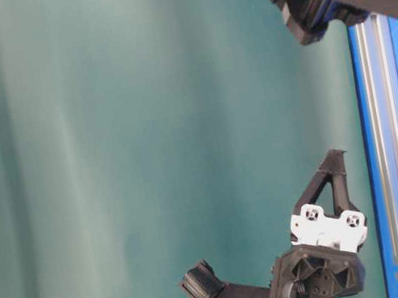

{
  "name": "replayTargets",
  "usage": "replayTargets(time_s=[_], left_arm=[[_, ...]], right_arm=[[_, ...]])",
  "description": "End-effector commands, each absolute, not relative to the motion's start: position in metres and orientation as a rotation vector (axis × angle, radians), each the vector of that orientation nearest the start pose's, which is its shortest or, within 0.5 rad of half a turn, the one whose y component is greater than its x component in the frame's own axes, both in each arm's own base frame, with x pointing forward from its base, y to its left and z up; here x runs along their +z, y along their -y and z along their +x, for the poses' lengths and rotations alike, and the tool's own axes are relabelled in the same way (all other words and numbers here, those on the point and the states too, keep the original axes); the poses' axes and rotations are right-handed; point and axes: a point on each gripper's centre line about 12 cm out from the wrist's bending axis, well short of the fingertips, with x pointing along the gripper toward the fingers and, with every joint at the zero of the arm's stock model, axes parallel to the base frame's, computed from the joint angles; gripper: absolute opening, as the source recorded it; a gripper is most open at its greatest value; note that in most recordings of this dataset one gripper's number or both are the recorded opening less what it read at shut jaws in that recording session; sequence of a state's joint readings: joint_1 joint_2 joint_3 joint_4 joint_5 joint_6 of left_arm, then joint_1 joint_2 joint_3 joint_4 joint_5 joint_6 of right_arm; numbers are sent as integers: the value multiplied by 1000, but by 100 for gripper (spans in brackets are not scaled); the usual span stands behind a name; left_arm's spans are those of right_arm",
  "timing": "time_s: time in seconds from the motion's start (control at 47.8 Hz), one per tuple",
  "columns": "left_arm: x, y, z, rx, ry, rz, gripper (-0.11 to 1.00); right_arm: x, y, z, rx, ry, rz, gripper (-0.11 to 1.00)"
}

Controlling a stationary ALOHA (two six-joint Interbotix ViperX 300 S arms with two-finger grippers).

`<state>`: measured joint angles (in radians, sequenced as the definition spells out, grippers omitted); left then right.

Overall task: Insert the wire through the string loop located on the right side.
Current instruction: 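Move the right gripper down to the black USB cable's plug end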

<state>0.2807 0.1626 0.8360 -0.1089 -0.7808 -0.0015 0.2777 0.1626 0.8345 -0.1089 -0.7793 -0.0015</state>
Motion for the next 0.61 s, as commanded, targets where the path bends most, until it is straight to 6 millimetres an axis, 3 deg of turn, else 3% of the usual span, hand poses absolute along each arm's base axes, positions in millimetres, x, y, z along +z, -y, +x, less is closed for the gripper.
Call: replayTargets(time_s=[0.0,0.126,0.586], left_arm=[[159,-111,372,331,-146,-58,0],[159,-111,371,332,-148,-50,0],[158,-111,370,330,-151,-49,0]], right_arm=[[155,-117,371,363,-149,-89,0],[155,-116,368,362,-158,-86,-6],[154,-120,365,367,-179,2,-3]])
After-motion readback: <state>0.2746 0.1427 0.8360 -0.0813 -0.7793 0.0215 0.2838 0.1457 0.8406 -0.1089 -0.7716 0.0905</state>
